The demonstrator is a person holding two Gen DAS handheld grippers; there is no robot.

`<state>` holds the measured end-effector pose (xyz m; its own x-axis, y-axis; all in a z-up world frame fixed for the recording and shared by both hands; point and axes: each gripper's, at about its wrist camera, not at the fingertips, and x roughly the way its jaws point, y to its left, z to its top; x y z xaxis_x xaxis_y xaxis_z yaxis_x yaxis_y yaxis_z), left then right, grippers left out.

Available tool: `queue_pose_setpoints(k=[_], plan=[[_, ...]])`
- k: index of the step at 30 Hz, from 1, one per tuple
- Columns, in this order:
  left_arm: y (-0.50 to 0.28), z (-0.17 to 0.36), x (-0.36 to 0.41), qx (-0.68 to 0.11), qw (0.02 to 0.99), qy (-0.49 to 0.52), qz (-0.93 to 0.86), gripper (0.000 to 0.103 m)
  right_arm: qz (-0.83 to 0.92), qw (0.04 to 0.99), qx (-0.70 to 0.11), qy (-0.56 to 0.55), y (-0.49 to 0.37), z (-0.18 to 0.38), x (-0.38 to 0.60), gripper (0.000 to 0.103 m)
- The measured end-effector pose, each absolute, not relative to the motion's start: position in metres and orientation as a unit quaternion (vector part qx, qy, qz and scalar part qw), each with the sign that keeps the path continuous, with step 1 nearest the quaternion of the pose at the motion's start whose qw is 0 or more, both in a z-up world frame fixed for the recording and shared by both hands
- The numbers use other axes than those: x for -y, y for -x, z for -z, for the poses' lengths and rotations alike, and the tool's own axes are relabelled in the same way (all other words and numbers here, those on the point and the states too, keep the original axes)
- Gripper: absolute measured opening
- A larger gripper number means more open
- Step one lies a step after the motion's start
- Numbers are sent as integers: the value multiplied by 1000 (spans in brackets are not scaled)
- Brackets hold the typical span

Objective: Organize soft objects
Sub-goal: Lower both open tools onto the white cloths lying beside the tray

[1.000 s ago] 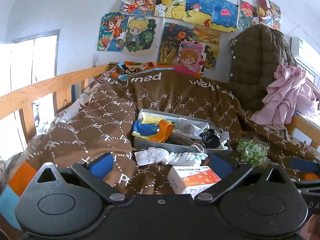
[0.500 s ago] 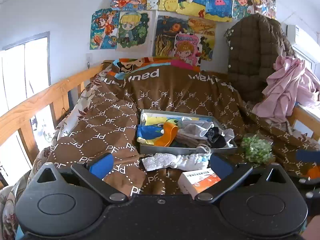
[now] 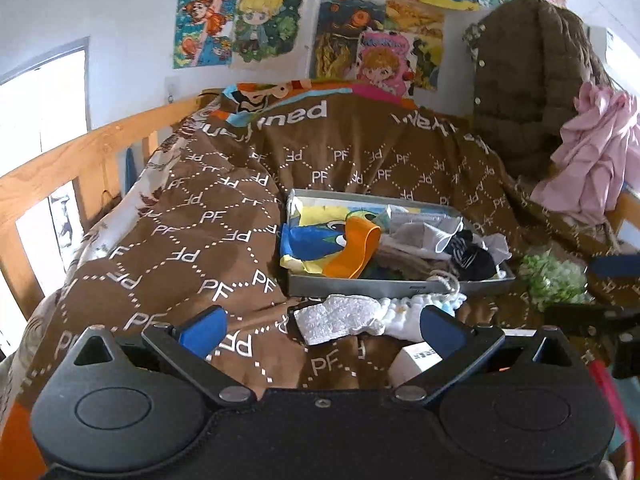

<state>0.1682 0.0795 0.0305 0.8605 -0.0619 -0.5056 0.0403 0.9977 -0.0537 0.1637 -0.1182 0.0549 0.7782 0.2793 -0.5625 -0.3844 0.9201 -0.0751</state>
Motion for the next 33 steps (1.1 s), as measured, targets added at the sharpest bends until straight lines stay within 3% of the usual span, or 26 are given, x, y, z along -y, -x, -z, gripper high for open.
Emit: queue_pose_setpoints(k=[10,33], plan=[[-213,11,-82,-253,965,-26,64,102,-172,933,-283,141,-219,-2,104,103],[-310,74,-98,-365,911,136,138,102,-188,912,-329,156,-281,44,95,102]])
